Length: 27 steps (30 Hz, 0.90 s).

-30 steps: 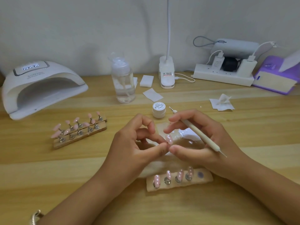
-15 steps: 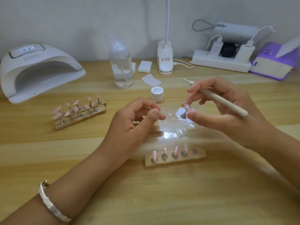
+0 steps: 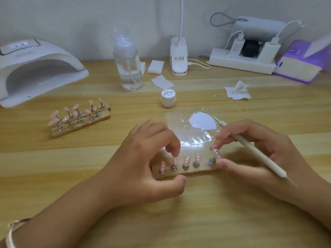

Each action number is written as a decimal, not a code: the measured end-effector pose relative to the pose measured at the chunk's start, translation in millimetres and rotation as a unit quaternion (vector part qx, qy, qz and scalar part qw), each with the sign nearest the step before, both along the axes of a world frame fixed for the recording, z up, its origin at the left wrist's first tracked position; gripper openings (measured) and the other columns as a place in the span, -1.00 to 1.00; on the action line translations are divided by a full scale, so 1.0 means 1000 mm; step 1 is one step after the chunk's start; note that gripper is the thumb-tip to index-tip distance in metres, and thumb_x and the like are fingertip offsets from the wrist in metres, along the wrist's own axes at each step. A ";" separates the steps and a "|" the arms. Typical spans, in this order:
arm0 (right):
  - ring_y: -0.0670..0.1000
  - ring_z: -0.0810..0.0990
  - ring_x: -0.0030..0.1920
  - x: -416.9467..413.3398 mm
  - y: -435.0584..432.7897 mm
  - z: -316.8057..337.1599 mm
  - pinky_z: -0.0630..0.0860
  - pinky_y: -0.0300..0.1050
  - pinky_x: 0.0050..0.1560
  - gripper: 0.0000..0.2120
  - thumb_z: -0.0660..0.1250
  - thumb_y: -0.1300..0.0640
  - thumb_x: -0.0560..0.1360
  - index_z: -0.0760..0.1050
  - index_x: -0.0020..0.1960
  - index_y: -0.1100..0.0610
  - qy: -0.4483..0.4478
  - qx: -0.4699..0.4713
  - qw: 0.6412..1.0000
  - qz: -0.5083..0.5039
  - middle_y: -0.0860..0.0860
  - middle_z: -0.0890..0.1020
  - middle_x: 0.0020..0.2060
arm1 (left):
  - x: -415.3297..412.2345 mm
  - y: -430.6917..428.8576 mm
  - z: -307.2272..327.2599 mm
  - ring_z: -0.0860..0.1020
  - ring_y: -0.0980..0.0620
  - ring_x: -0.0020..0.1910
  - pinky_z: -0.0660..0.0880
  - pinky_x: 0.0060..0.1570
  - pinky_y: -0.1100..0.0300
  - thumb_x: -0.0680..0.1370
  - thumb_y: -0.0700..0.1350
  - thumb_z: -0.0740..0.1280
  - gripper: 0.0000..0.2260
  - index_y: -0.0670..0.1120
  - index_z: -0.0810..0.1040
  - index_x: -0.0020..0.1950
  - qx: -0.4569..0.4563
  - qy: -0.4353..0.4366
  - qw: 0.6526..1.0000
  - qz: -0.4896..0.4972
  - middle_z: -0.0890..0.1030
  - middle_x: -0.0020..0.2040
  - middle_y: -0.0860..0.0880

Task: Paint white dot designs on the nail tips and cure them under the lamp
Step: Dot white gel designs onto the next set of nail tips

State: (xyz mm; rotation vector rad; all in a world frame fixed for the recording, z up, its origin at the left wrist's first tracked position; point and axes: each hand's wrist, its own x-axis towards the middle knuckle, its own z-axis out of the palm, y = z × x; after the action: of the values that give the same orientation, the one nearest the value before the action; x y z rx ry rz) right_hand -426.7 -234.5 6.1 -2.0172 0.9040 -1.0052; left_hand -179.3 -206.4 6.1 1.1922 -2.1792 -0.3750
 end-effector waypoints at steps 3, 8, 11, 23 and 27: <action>-0.01 0.65 0.05 0.000 -0.001 -0.002 0.47 -0.35 0.10 -0.67 0.54 0.13 0.33 0.55 0.05 0.01 0.006 0.005 1.000 0.006 -0.07 0.68 -0.09 | 0.001 0.000 -0.001 0.43 0.05 -0.16 0.37 -0.07 0.10 0.32 0.02 0.39 -0.82 0.00 0.44 -0.20 0.008 -0.007 1.000 0.010 0.44 -0.24 0.12; -0.01 0.64 0.06 0.001 -0.002 -0.003 0.47 -0.36 0.09 -0.69 0.53 0.17 0.36 0.54 0.06 0.02 0.025 -0.002 0.999 0.023 -0.05 0.67 -0.07 | 0.001 -0.002 -0.002 0.45 0.05 -0.18 0.35 -0.08 0.14 0.34 -0.12 0.44 -0.87 -0.01 0.49 -0.23 0.017 -0.004 1.000 0.008 0.47 -0.27 0.13; -0.02 0.65 0.05 0.001 -0.002 -0.003 0.49 -0.34 0.08 -0.69 0.53 0.17 0.36 0.54 0.06 0.03 0.027 -0.004 0.999 0.021 -0.05 0.67 -0.06 | 0.001 -0.002 -0.003 0.48 0.04 -0.19 0.38 -0.09 0.13 0.34 -0.18 0.45 -0.87 -0.02 0.52 -0.24 0.016 0.002 1.000 -0.001 0.51 -0.28 0.12; -0.03 0.60 0.17 0.001 -0.003 -0.003 0.42 -0.39 0.18 -0.59 0.55 0.06 0.32 0.52 0.12 0.03 0.040 -0.013 0.999 0.027 -0.08 0.66 0.02 | -0.001 0.002 0.004 0.54 -0.05 -0.19 0.44 -0.12 0.02 0.32 -0.31 0.50 -0.86 -0.13 0.58 -0.28 -0.009 0.094 0.995 -0.019 0.58 -0.27 0.02; -0.04 0.58 0.23 0.003 0.006 0.008 0.38 -0.37 0.26 -0.54 0.59 -0.02 0.33 0.50 0.15 0.03 0.029 -0.029 0.999 0.017 -0.10 0.67 0.06 | 0.013 0.007 0.033 0.58 -0.16 -0.16 0.50 -0.08 -0.13 0.39 -0.19 0.47 -0.92 -0.14 0.59 -0.22 0.009 0.213 0.977 0.011 0.62 -0.24 -0.05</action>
State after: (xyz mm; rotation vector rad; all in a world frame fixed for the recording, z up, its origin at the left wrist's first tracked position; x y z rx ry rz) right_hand -423.7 -228.9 14.2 -2.1133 0.8773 -0.9699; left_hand -166.7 -199.6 39.6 1.0317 -1.7932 -0.5831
